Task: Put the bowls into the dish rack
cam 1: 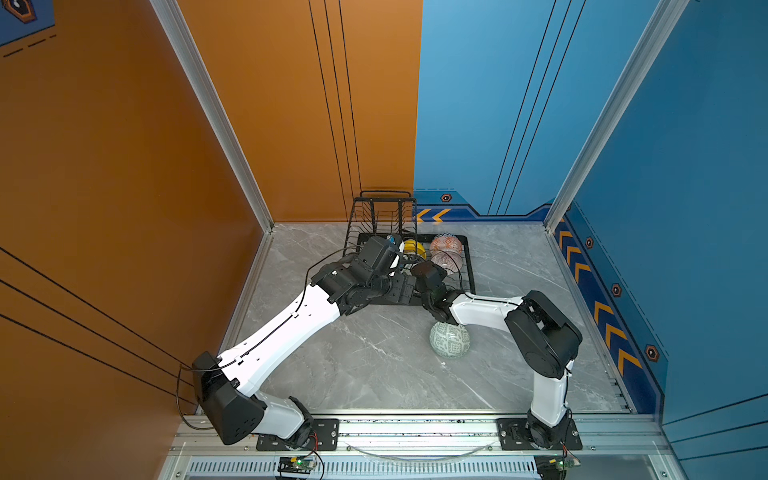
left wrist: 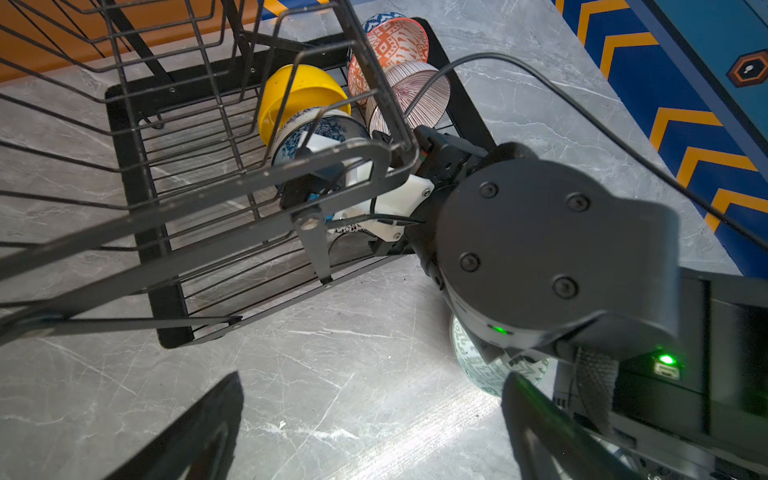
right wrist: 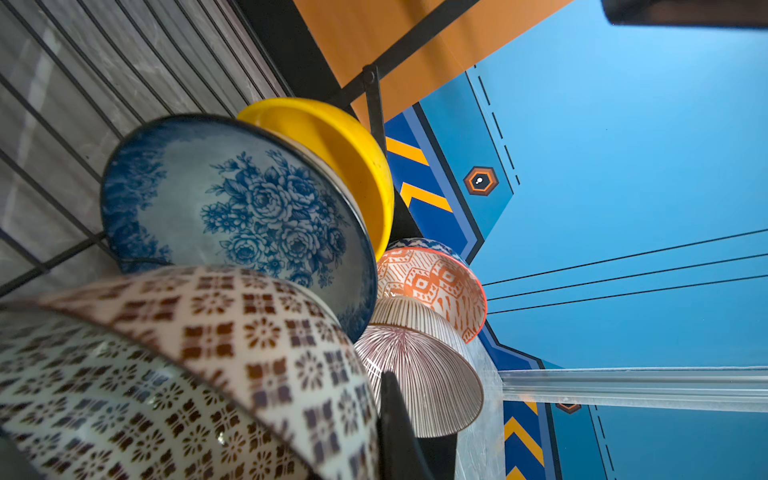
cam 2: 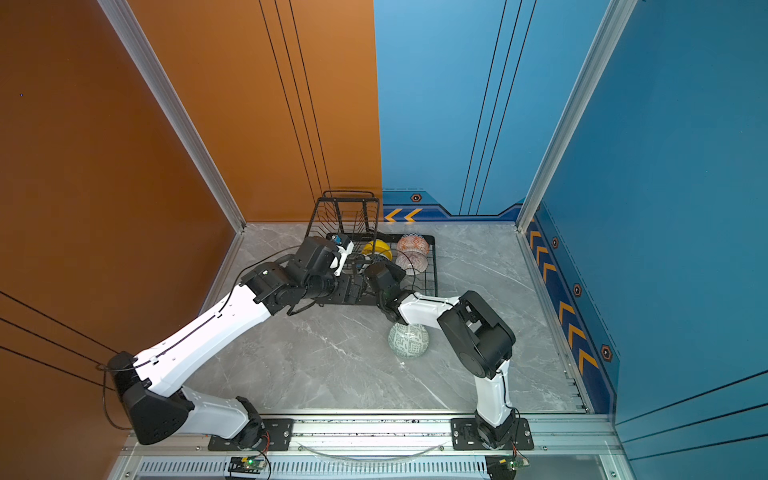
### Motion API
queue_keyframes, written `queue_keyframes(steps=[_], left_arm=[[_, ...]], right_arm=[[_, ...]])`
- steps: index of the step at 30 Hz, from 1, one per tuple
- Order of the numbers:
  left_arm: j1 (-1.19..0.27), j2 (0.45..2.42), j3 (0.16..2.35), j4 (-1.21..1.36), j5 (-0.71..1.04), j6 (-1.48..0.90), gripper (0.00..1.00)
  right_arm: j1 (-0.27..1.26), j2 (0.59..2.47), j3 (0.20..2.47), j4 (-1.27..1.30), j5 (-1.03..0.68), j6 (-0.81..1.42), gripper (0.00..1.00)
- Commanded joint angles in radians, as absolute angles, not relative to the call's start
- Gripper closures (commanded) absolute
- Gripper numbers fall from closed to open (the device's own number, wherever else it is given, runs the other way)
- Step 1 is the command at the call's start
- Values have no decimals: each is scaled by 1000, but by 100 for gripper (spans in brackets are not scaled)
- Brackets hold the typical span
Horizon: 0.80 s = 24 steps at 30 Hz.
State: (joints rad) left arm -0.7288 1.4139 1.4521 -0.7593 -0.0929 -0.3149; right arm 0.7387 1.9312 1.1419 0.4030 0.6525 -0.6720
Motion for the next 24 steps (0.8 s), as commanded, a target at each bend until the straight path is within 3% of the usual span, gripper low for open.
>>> queue_keyframes(steps=[1, 18, 24], left_arm=[[-739, 1417, 1462, -772, -86, -325, 2], [-734, 1430, 1464, -772, -80, -324, 2], [-732, 1430, 1462, -772, -81, -324, 2]], right_arm=[[750, 1945, 1175, 504, 652, -651, 100], [764, 1999, 1161, 636, 664, -626, 100], [764, 1992, 1163, 549, 600, -608, 100]])
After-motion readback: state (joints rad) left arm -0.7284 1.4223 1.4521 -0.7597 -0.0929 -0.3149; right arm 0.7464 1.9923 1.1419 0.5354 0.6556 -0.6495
